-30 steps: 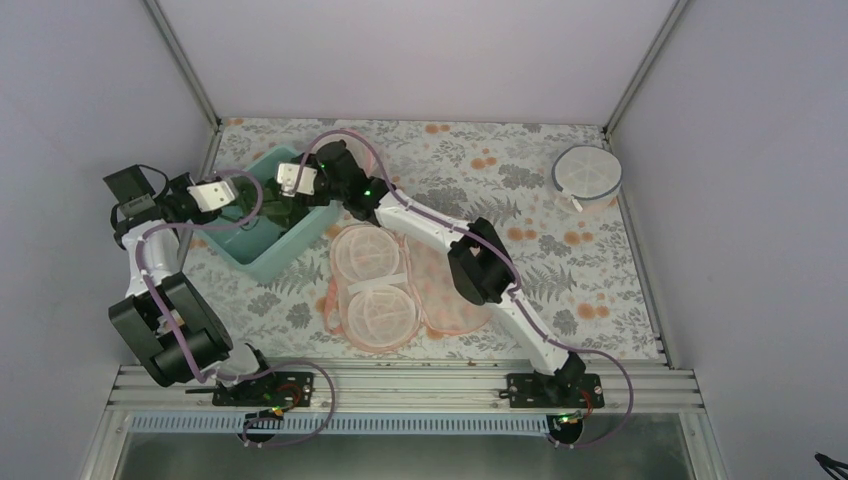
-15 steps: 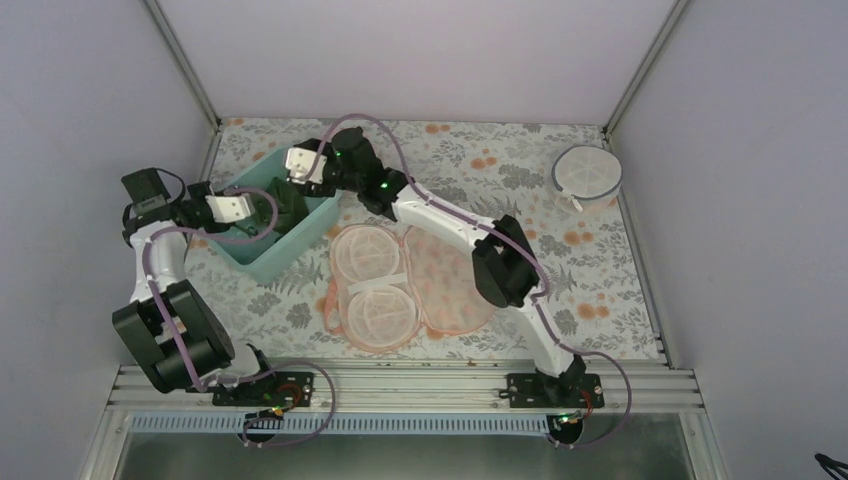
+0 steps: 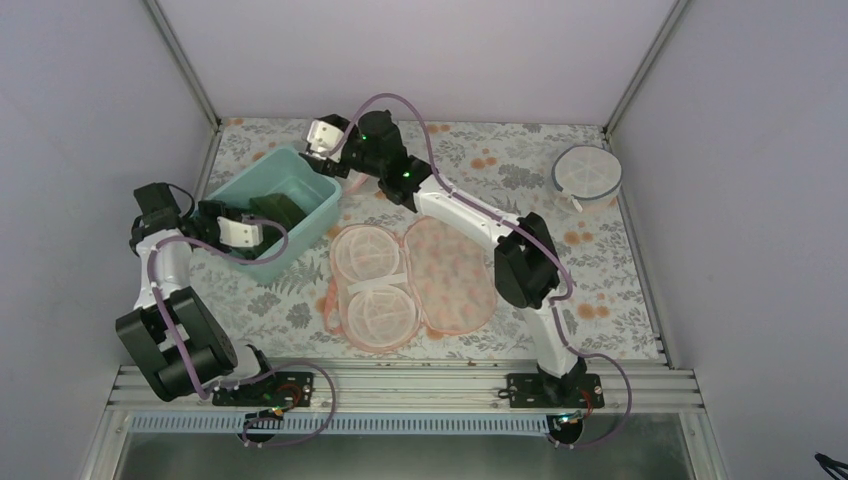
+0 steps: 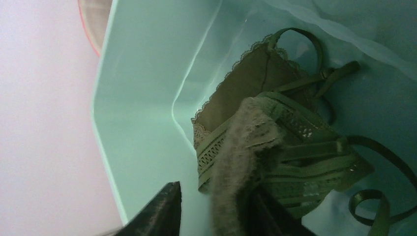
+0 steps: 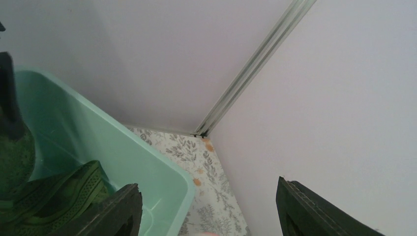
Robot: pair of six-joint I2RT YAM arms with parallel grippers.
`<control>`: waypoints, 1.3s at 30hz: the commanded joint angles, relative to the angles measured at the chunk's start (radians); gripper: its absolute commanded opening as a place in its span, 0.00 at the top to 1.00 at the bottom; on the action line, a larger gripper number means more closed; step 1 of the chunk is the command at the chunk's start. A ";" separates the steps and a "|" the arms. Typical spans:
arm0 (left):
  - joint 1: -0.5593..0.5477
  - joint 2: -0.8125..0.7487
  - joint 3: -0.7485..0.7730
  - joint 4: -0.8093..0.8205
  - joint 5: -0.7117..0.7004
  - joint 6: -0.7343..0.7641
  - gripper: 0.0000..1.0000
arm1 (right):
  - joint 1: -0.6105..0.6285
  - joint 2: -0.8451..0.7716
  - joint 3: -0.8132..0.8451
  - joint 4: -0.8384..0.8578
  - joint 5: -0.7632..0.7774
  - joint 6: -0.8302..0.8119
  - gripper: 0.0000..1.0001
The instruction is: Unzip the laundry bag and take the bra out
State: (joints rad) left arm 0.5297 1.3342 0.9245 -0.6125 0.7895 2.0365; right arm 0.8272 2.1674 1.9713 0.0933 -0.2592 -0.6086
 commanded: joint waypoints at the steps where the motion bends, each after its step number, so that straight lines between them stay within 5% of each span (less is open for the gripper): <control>1: 0.002 -0.006 0.021 -0.055 -0.007 0.176 0.53 | 0.009 -0.023 -0.025 0.020 -0.011 0.025 0.29; 5: 0.003 -0.019 0.076 -0.106 -0.021 0.184 0.20 | 0.007 -0.042 -0.028 0.010 -0.004 0.043 0.29; 12: 0.028 -0.066 0.133 -0.142 -0.043 0.260 0.02 | -0.005 -0.127 -0.039 -0.066 0.075 0.167 0.24; 24: 0.074 -0.140 0.255 -0.223 -0.072 0.307 0.00 | -0.076 -0.435 -0.283 -0.257 0.206 0.465 0.17; 25: 0.073 -0.140 0.288 -0.242 -0.043 0.245 0.00 | -0.099 -0.454 -0.296 -0.308 0.226 0.538 0.17; 27: 0.073 -0.133 0.370 -0.298 0.017 0.057 0.00 | -0.146 -0.513 -0.363 -0.392 0.263 0.661 0.01; 32: 0.070 -0.110 0.628 -0.401 0.263 -0.574 0.00 | -0.251 -0.692 -0.700 -0.478 0.311 0.877 0.04; 35: 0.011 -0.161 0.631 -0.420 0.391 -0.957 0.00 | -0.289 -0.753 -0.867 -0.520 0.348 0.960 0.07; 37: -0.104 -0.245 0.532 -0.274 0.319 -1.353 0.01 | -0.307 -0.758 -0.942 -0.561 0.346 0.991 0.08; 39: -0.260 -0.336 0.407 -0.155 0.166 -1.587 0.02 | -0.325 -0.758 -1.006 -0.566 0.320 1.006 0.09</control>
State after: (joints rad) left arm 0.4637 1.1206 1.4895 -0.8936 1.0161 1.1286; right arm 0.5209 1.4246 1.0592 -0.4030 0.0570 0.2741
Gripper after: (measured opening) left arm 0.988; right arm 0.917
